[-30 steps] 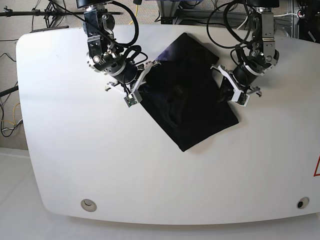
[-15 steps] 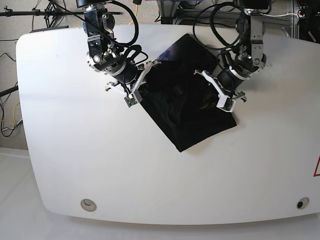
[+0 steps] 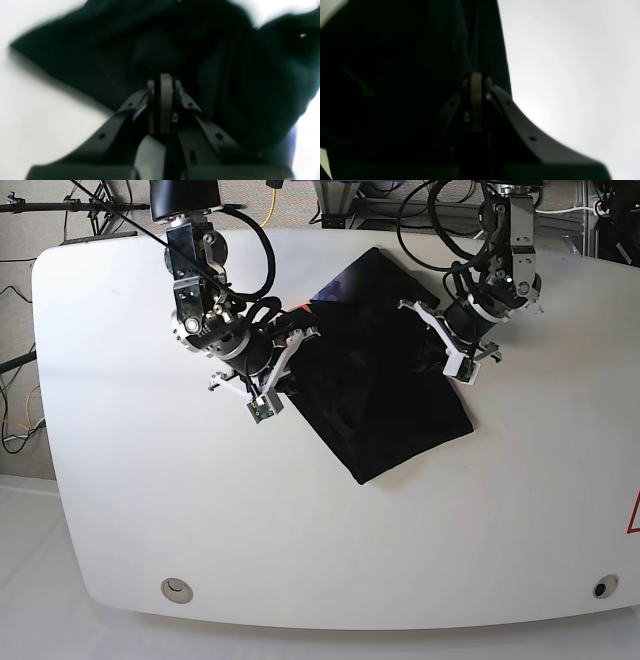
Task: Fold the T-shirt properly
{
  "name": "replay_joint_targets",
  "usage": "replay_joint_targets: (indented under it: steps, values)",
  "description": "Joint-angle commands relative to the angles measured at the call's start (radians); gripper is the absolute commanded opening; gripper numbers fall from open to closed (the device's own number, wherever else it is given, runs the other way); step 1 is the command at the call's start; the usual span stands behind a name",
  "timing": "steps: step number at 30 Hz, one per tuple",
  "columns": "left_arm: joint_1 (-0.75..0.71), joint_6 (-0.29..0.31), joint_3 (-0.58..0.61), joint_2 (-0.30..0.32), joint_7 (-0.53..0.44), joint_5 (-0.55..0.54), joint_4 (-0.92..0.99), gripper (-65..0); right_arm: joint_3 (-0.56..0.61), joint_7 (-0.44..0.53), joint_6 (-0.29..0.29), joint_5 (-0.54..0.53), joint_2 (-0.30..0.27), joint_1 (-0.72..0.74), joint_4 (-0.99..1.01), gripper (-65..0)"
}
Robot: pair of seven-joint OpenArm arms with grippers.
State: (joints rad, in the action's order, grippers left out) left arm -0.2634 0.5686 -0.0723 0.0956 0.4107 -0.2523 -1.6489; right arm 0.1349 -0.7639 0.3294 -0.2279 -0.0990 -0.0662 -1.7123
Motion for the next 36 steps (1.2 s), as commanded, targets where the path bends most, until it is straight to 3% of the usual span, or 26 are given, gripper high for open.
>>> replay_joint_targets:
  steps: [1, 19, 25, 36]
  values:
    - [0.013, 0.022, 0.001, 0.002, -0.023, -0.041, -0.046, -64.5, -0.003, 0.012, 0.004, -0.009, -0.001, 0.015, -0.012, -65.0]
    - [0.007, 0.025, -0.023, 0.008, -0.039, 0.018, -0.05, -64.6, -0.002, 0.007, 0.004, -0.018, -0.017, -0.002, -0.073, -65.0]
    - [-0.01, 0.012, -0.012, 0.004, -0.028, 0.059, -0.151, -64.2, 0.022, 0.002, 0.011, -0.02, -0.022, 0.019, -0.089, -65.0]
    - [-0.079, -0.091, -0.017, -0.019, -0.023, 0.09, -0.239, -64.2, 0.059, 0.008, 0.01, -0.025, -0.027, 0.13, 0.0, -65.0]
